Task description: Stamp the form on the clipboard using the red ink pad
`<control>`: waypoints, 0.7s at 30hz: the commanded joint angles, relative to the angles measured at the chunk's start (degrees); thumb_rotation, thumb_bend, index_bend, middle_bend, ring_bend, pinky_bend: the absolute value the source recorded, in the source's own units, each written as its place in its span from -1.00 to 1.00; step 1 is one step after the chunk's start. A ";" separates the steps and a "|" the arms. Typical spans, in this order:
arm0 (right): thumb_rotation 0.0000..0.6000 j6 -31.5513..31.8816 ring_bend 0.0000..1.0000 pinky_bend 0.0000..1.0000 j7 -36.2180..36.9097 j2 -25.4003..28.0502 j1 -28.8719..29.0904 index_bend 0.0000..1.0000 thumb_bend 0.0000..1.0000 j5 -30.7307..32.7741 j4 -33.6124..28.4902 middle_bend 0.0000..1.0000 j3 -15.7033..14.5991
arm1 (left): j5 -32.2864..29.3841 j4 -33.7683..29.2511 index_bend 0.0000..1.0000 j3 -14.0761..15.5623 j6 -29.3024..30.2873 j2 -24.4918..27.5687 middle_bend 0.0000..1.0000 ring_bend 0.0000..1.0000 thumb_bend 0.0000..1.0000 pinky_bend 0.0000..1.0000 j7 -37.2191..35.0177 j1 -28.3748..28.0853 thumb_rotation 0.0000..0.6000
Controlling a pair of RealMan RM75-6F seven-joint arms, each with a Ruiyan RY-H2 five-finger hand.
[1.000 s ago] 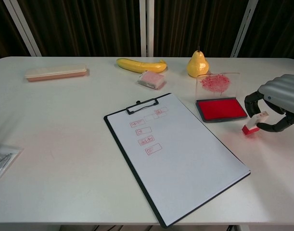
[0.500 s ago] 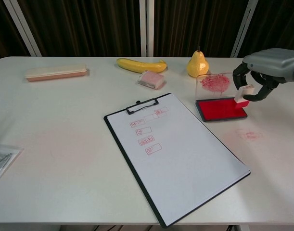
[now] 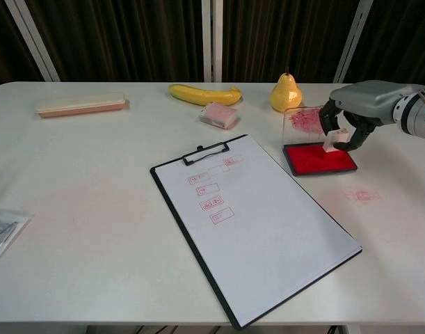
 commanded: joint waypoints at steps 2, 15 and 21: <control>1.00 -0.15 0.47 0.75 0.63 -1.04 -0.06 0.38 -0.21 0.10 1.57 0.16 -0.70 | 0.11 -0.11 -0.78 0.05 -0.01 -0.02 -0.84 -0.83 -0.87 -0.63 0.17 -0.03 -0.21; 1.00 5.20 0.48 0.76 4.95 2.43 -0.68 0.41 -0.20 -3.17 -3.50 0.18 0.30 | 0.06 -1.30 -0.79 -0.09 0.29 0.57 -0.84 -0.83 -0.87 -0.63 0.99 0.06 -0.22; 1.00 11.53 0.48 0.76 5.80 11.61 -2.07 0.41 -0.19 -7.36 -18.48 0.19 1.83 | 0.23 -1.78 -0.79 -0.10 0.60 0.83 -0.84 -0.83 -0.87 -0.63 1.10 0.16 -0.21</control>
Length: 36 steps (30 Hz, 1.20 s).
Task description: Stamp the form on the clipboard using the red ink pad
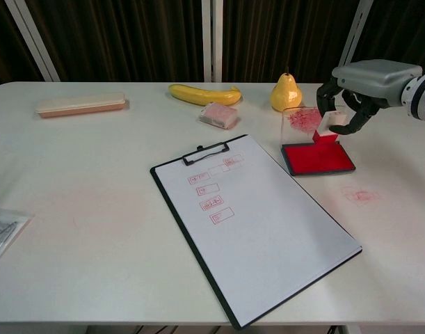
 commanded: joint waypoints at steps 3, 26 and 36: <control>1.00 5.58 0.48 0.75 -0.87 9.31 -1.16 0.41 -0.19 -6.56 -16.87 0.19 -0.03 | -0.10 -0.17 -0.79 -0.10 0.30 -0.08 -0.84 -0.83 -0.87 -0.63 0.17 0.16 -0.22; 1.00 -2.77 0.48 0.76 1.69 0.53 8.91 0.42 -0.21 -23.18 -13.93 0.20 -8.25 | -1.63 0.63 -0.78 -0.55 -0.61 -0.69 -0.84 -0.83 -0.87 -0.63 0.56 0.21 -0.21; 1.00 -1.48 0.48 0.76 4.79 -3.35 9.90 0.42 -0.21 -24.70 -10.94 0.21 -9.60 | -1.70 1.48 -0.79 -0.64 -0.47 -0.75 -0.84 -0.83 -0.87 -0.63 -0.35 0.30 -0.22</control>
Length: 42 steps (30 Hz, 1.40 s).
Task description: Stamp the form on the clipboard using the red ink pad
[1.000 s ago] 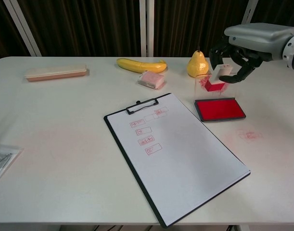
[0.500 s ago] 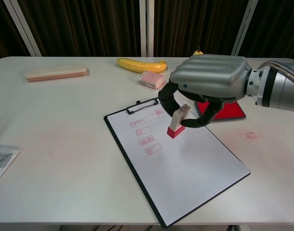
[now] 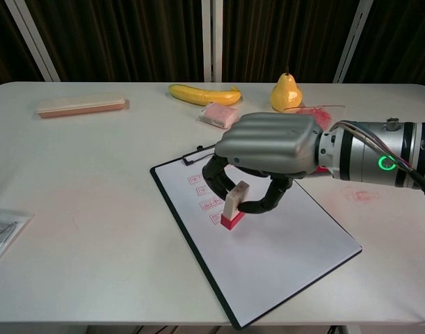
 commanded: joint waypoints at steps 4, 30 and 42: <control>1.00 0.67 0.48 0.76 -0.50 -1.96 -0.19 0.42 -0.21 0.34 0.85 0.21 -0.58 | 0.01 0.57 -0.79 0.07 0.15 -0.09 -0.84 -0.83 -0.87 -0.63 -0.55 0.18 -0.21; 1.00 -0.43 0.48 0.75 -3.43 -6.99 -0.48 0.45 -0.21 3.41 4.91 0.23 -1.68 | 0.08 1.90 -0.79 0.20 0.16 -0.32 -0.84 -0.82 -0.87 -0.63 -1.92 0.42 -0.20; 1.00 -0.87 0.48 0.76 -3.62 -8.65 -0.68 0.48 -0.21 3.46 7.07 0.23 -2.92 | 0.12 2.39 -0.79 0.23 0.29 -0.46 -0.84 -0.83 -0.87 -0.63 -2.51 0.58 -0.21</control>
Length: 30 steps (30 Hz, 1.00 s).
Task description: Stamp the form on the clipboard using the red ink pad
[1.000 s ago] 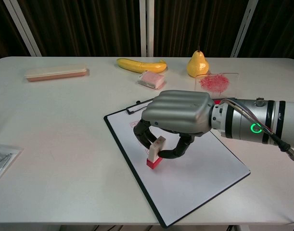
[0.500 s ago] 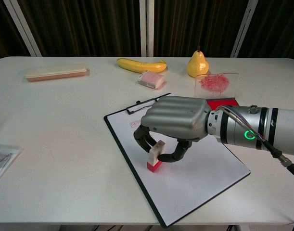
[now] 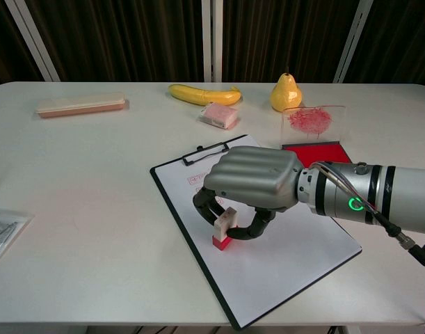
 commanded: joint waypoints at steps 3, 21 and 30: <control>1.00 -0.50 0.48 0.76 -0.74 -0.57 -0.12 0.49 -0.21 0.16 0.76 0.23 -0.53 | 0.04 0.17 -0.79 0.03 0.05 -0.06 -0.84 -0.82 -0.87 -0.63 -0.17 0.05 -0.21; 1.00 5.61 0.48 0.76 -1.19 4.79 -0.57 0.52 -0.21 -0.95 -7.11 0.24 2.53 | 0.37 -0.62 -0.79 -0.16 0.77 0.60 -0.84 -0.83 -0.87 -0.63 0.03 0.20 -0.21; 1.00 11.58 0.48 0.76 -0.83 13.04 -3.42 0.52 -0.21 -0.54 -14.86 0.24 4.08 | 0.73 -1.66 -0.79 -0.10 0.81 0.77 -0.84 -0.83 -0.87 -0.63 0.89 0.09 -0.21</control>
